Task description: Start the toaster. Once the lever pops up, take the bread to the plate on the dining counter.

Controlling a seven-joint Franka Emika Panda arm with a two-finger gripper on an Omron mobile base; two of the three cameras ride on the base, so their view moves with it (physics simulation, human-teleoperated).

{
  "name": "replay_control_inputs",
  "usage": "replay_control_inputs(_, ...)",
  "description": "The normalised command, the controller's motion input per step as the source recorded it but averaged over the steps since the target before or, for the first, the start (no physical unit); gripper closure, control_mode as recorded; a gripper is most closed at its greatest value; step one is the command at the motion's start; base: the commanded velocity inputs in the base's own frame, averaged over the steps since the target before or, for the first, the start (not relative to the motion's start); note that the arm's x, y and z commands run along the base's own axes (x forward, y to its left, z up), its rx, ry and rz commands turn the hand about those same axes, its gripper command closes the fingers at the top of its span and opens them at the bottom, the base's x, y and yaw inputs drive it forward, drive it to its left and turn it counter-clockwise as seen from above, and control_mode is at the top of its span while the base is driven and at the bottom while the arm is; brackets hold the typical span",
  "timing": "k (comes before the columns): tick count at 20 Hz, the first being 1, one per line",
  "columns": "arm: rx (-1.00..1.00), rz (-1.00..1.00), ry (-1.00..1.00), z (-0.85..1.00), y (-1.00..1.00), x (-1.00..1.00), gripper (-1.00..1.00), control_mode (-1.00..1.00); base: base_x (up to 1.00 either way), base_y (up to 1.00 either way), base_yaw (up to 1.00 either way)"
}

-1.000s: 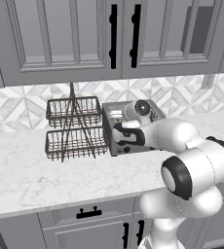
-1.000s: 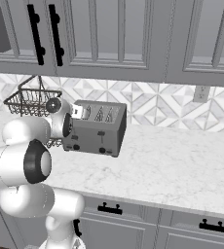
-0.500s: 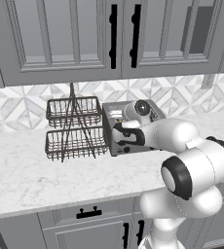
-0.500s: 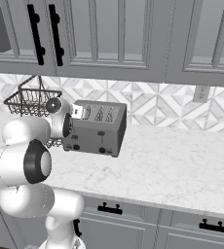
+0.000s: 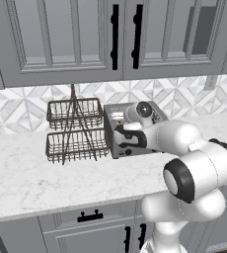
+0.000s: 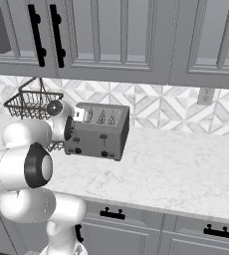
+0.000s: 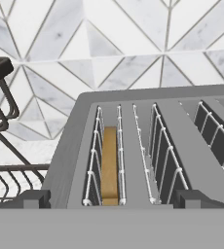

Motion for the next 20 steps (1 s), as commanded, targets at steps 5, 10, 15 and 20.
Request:
replay_control_inputs(5,0.00,0.00,0.00,0.00,0.00,0.00,-1.00,-1.00,0.00,0.00,0.00)
replay_control_inputs(10,0.00,0.00,0.00,0.00,0.00,0.00,-1.00,-1.00,0.00,0.00,0.00)
replay_control_inputs(15,0.00,0.00,0.00,0.00,0.00,0.00,-1.00,-1.00,0.00,0.00,0.00)
replay_control_inputs(20,0.00,0.00,0.00,0.00,0.00,0.00,-1.00,-1.00,0.00,0.00,0.00)
